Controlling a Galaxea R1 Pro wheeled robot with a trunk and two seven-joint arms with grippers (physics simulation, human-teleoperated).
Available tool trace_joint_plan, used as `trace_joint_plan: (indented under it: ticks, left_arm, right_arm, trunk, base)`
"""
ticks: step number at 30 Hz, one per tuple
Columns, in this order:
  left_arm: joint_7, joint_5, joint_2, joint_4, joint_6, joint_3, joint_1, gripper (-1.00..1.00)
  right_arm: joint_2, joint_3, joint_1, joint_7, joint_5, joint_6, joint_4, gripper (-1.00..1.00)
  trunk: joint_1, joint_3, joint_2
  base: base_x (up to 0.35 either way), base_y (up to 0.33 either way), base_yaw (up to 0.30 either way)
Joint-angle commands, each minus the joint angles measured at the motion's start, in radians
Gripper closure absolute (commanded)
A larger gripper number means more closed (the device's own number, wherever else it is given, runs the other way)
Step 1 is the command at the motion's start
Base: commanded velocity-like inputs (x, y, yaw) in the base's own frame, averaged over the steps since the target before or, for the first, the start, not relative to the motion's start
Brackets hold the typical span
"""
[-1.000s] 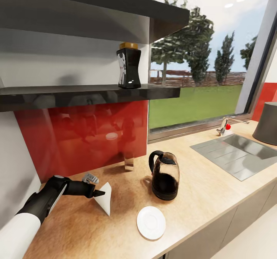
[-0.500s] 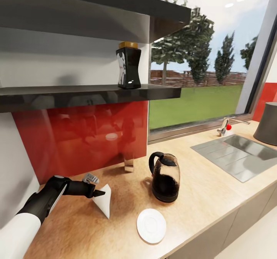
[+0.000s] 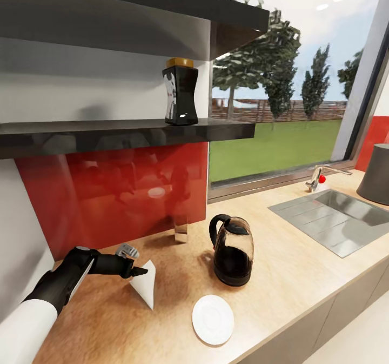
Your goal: Set up a coffee station on the kitchen countertop: keep the coffee maker on the countertop, move the bottle of coffee from the kitchen shelf to the counter next to the coffee maker, place a paper coffee filter on top of the coffee maker, put the saucer next to the coffee maker with the coffee cup on the saucer, and place the electric kettle next to the coffee maker.
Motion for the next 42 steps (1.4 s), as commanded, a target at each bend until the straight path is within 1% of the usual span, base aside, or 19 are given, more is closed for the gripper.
trace_joint_plan:
  ticks: [1, 11, 18, 30, 34, 35, 41, 42]
  left_arm:
    - [-0.004, -0.003, 0.000, -0.001, 0.007, -0.001, 0.000, -1.00]
    - [-0.004, -0.003, 0.000, 0.000, 0.007, 0.000, 0.000, -1.00]
    - [-0.005, -0.002, 0.000, 0.003, 0.007, -0.001, 0.000, -1.00]
    - [-0.007, -0.003, 0.000, 0.051, -0.001, -0.001, 0.001, -1.00]
    - [-0.007, -0.002, -0.001, 0.083, -0.022, 0.000, 0.001, -1.00]
    - [-0.008, -0.002, -0.004, 0.095, -0.037, 0.001, 0.001, -1.00]
    - [-0.009, 0.000, -0.006, 0.110, -0.040, 0.001, 0.001, -1.00]
    - [-0.010, -0.001, -0.010, 0.119, -0.040, -0.002, 0.001, -1.00]
  right_arm:
    - [0.000, -0.002, 0.000, 0.000, 0.000, -0.003, 0.001, -1.00]
    - [0.000, -0.002, 0.000, 0.000, 0.000, -0.003, 0.001, -1.00]
    - [0.000, -0.002, 0.000, -0.001, 0.000, -0.003, 0.001, -1.00]
    - [0.000, 0.000, 0.000, -0.002, 0.000, -0.002, 0.001, -1.00]
    - [0.000, 0.000, -0.001, -0.002, 0.001, -0.002, 0.002, -1.00]
    - [0.000, 0.000, 0.000, -0.002, 0.000, -0.002, 0.002, -1.00]
    - [0.000, 0.000, -0.001, -0.002, 0.000, -0.002, 0.002, -1.00]
    - [0.000, 0.000, -0.001, -0.002, 0.001, -0.002, 0.002, -1.00]
  trunk:
    - [0.000, 0.000, -0.001]
    - [0.000, 0.000, -0.001]
    - [0.000, 0.000, -0.001]
    - [0.000, 0.000, -0.001]
    - [0.000, 0.000, -0.001]
    - [0.000, 0.000, -0.001]
    - [0.000, 0.000, -0.001]
    - [0.000, 0.000, -0.001]
  base:
    - [0.000, 0.000, 0.000]
    - [0.000, 0.000, -0.125]
    - [0.000, 0.000, -0.026]
    - [0.000, 0.000, -0.002]
    - [0.000, 0.000, 0.000]
    - [0.000, 0.000, 0.000]
    - [0.000, 0.000, 0.000]
    - [0.000, 0.000, 0.000]
